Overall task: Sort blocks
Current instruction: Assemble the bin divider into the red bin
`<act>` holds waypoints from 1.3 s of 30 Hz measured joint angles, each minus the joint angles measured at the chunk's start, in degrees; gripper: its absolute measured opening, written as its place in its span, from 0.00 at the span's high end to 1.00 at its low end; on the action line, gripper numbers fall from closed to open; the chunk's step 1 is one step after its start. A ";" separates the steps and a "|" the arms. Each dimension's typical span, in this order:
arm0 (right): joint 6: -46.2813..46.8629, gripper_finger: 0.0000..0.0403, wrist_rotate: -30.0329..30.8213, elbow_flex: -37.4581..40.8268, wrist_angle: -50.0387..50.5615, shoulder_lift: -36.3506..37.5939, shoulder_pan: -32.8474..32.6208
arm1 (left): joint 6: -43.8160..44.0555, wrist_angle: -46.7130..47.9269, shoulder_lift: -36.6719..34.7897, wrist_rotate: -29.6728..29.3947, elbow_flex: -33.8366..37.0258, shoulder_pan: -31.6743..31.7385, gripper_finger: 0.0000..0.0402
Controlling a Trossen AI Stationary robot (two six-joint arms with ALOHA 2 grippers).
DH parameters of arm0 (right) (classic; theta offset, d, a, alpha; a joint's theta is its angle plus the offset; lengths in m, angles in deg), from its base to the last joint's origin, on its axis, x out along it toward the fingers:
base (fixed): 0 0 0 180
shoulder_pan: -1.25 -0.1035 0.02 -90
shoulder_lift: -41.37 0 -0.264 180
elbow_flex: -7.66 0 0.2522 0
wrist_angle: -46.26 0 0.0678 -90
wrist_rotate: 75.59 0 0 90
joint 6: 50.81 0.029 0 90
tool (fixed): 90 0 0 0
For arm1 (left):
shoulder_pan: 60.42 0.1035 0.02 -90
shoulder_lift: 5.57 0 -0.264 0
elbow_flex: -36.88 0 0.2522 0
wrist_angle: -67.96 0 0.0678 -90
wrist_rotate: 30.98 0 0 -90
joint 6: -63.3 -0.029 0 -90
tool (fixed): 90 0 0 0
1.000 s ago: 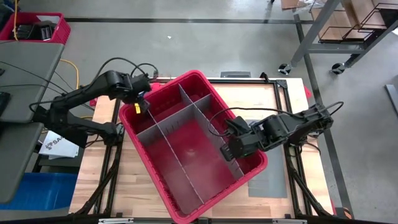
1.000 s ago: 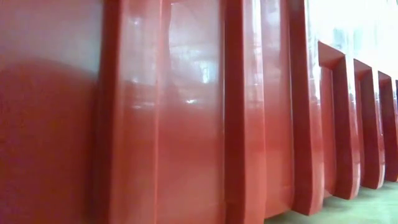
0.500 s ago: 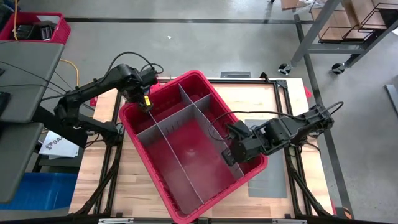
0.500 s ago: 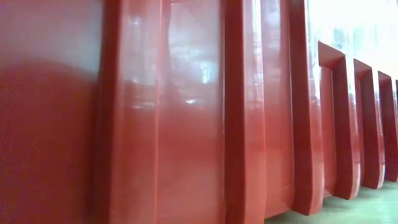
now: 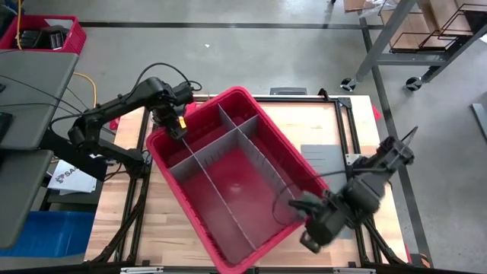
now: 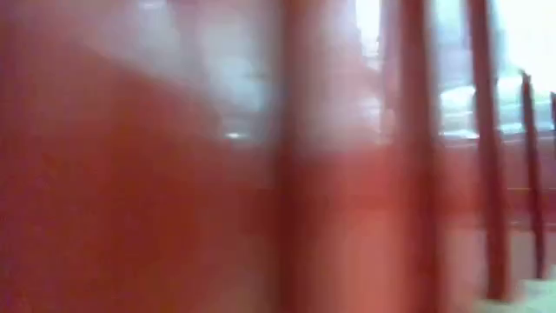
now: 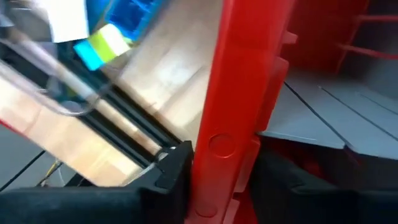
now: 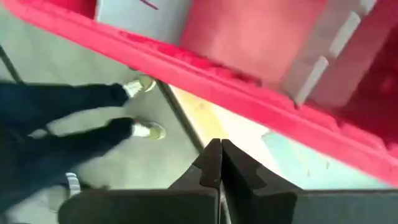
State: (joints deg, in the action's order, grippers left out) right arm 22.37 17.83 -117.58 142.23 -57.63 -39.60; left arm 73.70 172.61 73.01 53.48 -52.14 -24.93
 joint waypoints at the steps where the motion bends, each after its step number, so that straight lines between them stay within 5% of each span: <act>1: -2.03 1.00 1.92 0.00 0.62 -0.05 -1.09 | -0.15 -0.23 -0.04 0.48 0.03 -0.04 0.71; 6: -14.18 0.96 12.53 0.00 5.99 -0.01 -1.79 | 0.24 -0.73 -0.03 0.98 0.03 -0.03 0.72; 13: -41.94 0.67 7.89 0.02 6.26 -3.97 1.83 | 1.35 -0.98 -0.05 0.53 0.03 0.04 0.69; 19: -51.83 0.46 0.99 0.02 5.94 -6.83 3.01 | 1.66 -0.91 -0.05 0.51 0.03 0.04 0.68; 23: -53.56 0.45 -4.37 0.02 4.65 -6.67 2.70 | 1.63 -0.98 -0.05 0.44 0.03 0.06 0.68; 29: -56.33 0.44 2.30 1.31 4.05 -8.26 2.68 | 1.43 -1.02 -0.05 0.35 0.01 0.06 0.68; 35: -57.00 0.45 2.38 2.88 0.84 -10.90 3.85 | 1.21 -0.96 -0.05 0.26 -0.01 0.08 0.68; 39: -55.70 0.53 3.67 3.02 0.29 -11.39 3.81 | 0.94 -0.88 -0.08 1.13 -0.03 -0.19 0.69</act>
State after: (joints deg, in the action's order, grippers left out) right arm -33.33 21.49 -114.57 142.52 -69.02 -35.79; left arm 74.64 171.73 72.93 54.61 -52.17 -25.12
